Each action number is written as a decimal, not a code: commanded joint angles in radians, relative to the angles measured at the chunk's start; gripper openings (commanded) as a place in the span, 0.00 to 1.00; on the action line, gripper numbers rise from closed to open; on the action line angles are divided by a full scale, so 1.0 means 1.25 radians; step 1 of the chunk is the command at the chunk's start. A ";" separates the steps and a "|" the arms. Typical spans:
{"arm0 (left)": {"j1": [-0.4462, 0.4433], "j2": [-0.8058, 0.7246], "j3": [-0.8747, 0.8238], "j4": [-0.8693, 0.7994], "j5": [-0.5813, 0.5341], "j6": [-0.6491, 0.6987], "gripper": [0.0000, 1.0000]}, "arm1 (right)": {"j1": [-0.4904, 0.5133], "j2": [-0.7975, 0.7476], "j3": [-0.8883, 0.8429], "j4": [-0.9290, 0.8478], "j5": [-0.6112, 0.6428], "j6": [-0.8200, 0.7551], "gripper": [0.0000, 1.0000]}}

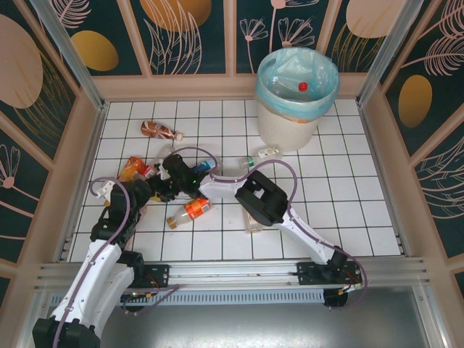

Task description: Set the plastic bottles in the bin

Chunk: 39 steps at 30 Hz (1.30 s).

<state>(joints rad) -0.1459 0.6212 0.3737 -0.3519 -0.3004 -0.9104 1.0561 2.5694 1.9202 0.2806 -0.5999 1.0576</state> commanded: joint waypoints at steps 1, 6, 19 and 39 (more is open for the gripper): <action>0.005 -0.006 -0.015 -0.007 -0.020 -0.002 0.77 | 0.007 0.027 0.033 -0.002 -0.002 0.008 0.55; 0.004 -0.004 -0.017 -0.004 -0.019 0.001 0.77 | 0.007 0.036 0.041 -0.007 -0.004 0.013 0.54; 0.004 -0.016 0.010 -0.013 -0.012 0.004 0.77 | 0.005 -0.034 -0.030 0.001 0.027 -0.012 0.29; 0.004 -0.007 0.403 -0.161 -0.080 0.229 0.76 | -0.030 -0.308 -0.240 0.164 0.152 -0.071 0.00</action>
<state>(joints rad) -0.1459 0.6121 0.7795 -0.4938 -0.3443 -0.7307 1.0302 2.3085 1.6524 0.4236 -0.4767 1.0199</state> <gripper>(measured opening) 0.759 0.283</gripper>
